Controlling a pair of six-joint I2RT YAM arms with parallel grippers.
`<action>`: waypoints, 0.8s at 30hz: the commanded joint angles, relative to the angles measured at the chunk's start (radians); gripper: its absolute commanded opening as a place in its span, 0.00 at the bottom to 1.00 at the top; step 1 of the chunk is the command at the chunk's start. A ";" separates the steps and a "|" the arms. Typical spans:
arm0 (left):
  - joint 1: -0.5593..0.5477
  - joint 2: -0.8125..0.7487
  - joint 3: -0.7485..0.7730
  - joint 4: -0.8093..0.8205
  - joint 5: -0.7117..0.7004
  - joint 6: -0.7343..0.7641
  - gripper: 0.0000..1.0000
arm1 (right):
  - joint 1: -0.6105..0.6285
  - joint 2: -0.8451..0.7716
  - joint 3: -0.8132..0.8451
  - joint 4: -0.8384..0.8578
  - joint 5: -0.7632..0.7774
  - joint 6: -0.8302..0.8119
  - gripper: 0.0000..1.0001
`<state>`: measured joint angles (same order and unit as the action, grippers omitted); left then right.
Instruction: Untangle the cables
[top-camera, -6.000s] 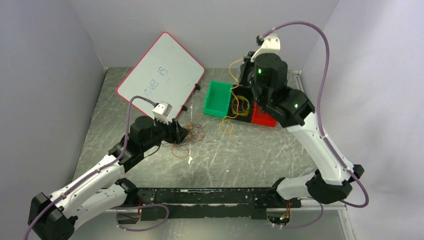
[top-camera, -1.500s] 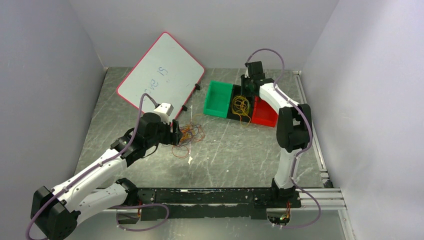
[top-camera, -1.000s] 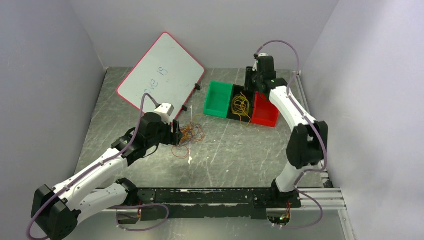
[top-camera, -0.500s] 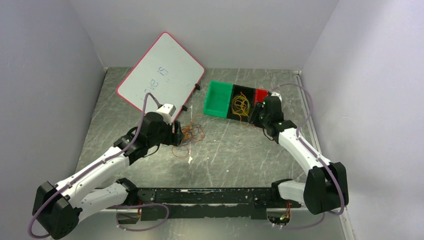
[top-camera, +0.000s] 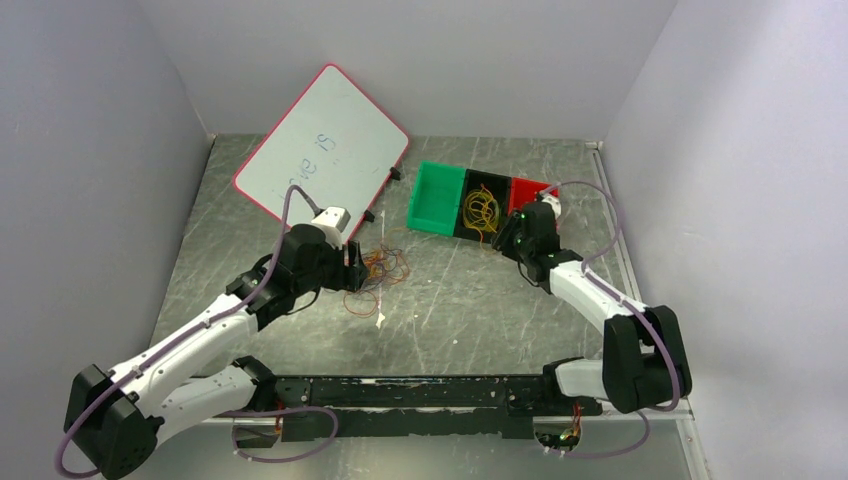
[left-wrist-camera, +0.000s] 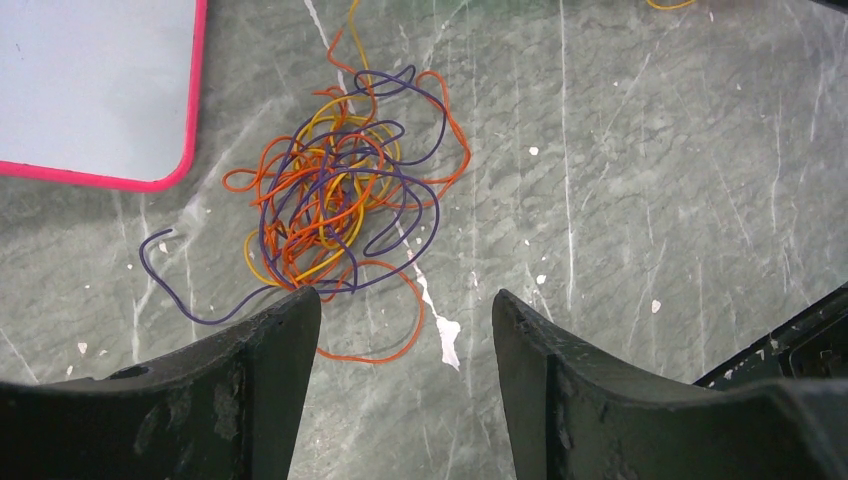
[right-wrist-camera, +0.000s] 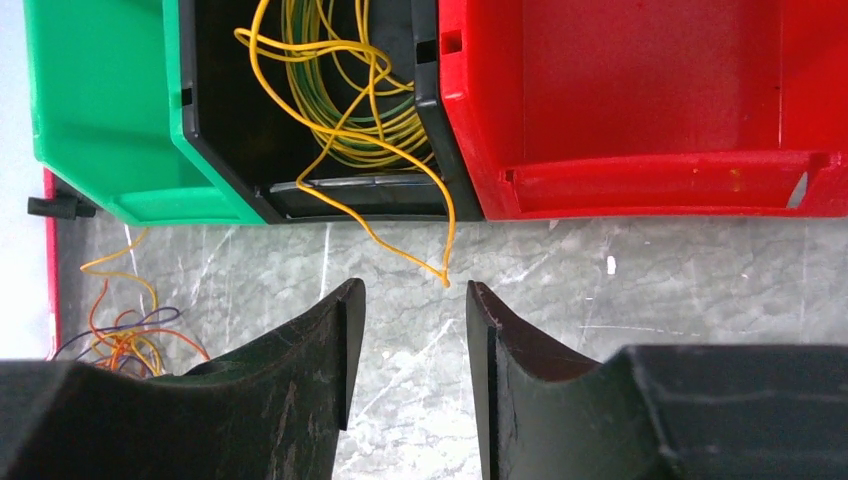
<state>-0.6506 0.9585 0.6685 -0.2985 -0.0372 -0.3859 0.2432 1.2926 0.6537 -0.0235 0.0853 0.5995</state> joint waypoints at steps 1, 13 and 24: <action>0.003 -0.021 0.003 0.010 0.023 -0.021 0.68 | 0.002 0.036 -0.017 0.078 -0.008 0.019 0.44; 0.003 -0.033 -0.010 0.004 0.010 -0.026 0.68 | 0.002 0.091 -0.013 0.076 0.000 0.005 0.36; 0.004 -0.030 -0.014 0.014 0.003 -0.024 0.68 | 0.002 0.101 0.015 0.079 0.019 -0.041 0.15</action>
<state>-0.6506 0.9367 0.6586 -0.2989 -0.0376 -0.4076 0.2432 1.3903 0.6468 0.0391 0.0822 0.5930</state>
